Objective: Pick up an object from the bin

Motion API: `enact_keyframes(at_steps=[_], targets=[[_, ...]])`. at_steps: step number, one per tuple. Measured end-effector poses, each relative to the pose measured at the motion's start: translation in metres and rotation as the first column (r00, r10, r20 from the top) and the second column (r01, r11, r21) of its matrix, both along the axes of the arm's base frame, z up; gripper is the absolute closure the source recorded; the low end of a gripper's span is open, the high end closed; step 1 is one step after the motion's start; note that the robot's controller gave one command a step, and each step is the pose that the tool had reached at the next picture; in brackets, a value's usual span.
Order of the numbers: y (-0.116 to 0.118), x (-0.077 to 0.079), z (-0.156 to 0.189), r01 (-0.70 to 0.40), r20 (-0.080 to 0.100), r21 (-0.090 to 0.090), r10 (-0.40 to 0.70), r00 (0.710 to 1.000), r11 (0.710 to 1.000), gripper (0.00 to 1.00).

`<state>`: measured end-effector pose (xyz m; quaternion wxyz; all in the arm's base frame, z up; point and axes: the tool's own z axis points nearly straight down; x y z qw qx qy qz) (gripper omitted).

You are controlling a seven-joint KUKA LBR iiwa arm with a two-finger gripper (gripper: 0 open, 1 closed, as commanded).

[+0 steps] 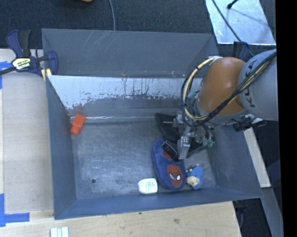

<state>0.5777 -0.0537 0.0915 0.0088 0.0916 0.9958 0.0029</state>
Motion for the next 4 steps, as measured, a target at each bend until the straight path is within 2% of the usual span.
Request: enact_keyframes(at_steps=[1, 2, 3, 4], targets=[[0.003, -0.001, 0.001, 0.055, 0.002, -0.009, -0.055, 0.998, 0.998, 0.0], [0.005, 0.002, 0.0, -0.029, 0.003, -0.006, 0.029, 1.0, 1.0, 0.0], [0.035, 0.027, 0.089, -0.272, -0.007, -0.007, 0.272, 0.962, 0.962, 0.0], [0.001, -0.053, 0.001, -0.481, -0.015, -0.006, 0.48, 0.877, 0.877, 0.0]])
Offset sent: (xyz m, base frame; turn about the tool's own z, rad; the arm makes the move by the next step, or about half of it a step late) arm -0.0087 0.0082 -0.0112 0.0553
